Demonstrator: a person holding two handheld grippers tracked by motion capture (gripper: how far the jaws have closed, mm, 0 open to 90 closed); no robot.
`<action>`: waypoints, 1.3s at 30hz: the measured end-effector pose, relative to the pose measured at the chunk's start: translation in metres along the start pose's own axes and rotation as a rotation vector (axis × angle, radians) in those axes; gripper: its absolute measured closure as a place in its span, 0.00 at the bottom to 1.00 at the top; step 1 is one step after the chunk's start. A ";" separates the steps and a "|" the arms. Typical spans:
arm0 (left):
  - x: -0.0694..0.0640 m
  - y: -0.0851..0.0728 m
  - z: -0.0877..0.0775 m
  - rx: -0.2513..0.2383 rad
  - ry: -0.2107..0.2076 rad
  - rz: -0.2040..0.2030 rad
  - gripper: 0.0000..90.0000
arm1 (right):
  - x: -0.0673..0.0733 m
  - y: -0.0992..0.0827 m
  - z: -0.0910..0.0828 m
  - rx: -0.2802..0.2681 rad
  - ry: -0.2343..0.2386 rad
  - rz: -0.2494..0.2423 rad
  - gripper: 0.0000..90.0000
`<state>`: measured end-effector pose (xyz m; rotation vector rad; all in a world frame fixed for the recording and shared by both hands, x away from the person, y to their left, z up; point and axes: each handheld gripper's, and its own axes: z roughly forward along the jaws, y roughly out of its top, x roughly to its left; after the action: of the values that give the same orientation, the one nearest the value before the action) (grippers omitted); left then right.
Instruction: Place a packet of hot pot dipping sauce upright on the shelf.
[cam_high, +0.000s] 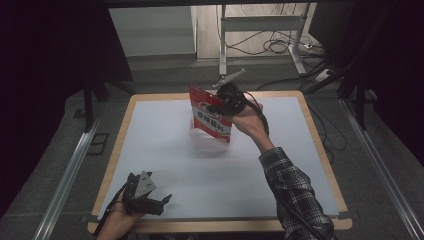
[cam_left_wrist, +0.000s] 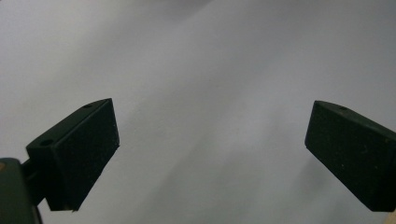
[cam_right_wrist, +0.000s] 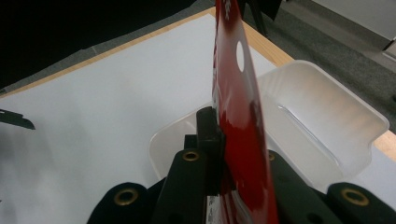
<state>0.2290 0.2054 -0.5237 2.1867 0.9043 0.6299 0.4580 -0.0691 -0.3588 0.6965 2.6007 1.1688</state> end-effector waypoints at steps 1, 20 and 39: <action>0.000 0.000 0.000 0.000 0.000 0.000 0.03 | 0.000 0.000 0.000 0.000 0.000 0.000 0.97; -0.001 0.001 0.001 0.009 0.005 0.015 0.03 | -0.006 -0.014 0.013 0.020 -0.047 0.002 0.97; -0.001 0.000 0.001 0.007 0.004 0.010 0.03 | 0.004 -0.014 0.008 0.017 -0.090 -0.057 0.65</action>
<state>0.2290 0.2043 -0.5240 2.1983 0.8994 0.6371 0.4530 -0.0699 -0.3752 0.6584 2.5416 1.0745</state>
